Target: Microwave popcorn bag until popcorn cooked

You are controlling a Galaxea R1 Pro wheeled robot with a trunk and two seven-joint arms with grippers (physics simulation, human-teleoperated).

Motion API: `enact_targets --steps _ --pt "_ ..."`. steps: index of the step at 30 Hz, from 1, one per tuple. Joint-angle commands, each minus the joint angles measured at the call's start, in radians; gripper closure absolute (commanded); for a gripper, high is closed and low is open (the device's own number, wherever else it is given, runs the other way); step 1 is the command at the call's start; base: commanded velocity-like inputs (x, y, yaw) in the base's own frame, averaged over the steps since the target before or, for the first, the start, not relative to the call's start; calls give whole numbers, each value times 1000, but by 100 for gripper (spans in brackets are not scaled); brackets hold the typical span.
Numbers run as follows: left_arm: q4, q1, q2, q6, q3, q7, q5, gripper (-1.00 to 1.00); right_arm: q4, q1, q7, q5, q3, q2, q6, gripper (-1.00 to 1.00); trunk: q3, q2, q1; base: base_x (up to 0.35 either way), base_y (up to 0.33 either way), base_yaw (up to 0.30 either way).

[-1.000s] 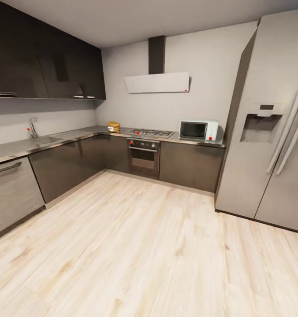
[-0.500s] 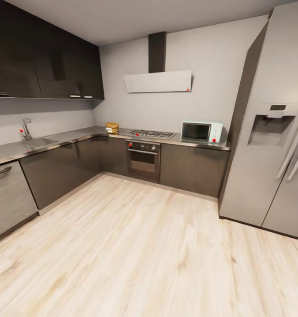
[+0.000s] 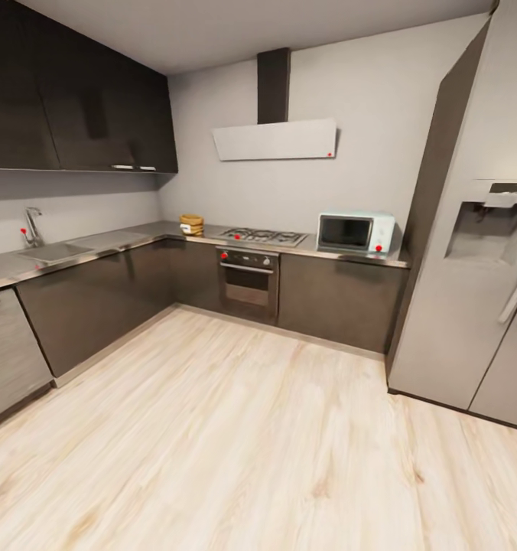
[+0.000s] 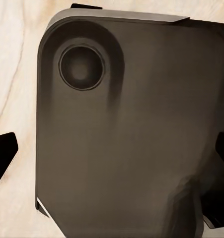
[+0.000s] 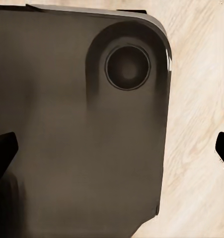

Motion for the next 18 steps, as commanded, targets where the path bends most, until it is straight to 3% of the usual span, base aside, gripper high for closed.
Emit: enact_targets --steps 1,9,18 --pt "0 0 0 -1 6 1 6 -100 0 0 0 0 0 0 -3 -100 -1 0 1 323 0 0" --pt "0 0 1 -1 7 1 6 -100 0 0 -3 -16 -7 0 -3 -100 -1 0 1 282 0 -186" --pt "-1 0 1 -2 5 1 6 -100 0 0 -2 -17 -7 0 -3 -100 -1 0 1 27 0 -245"
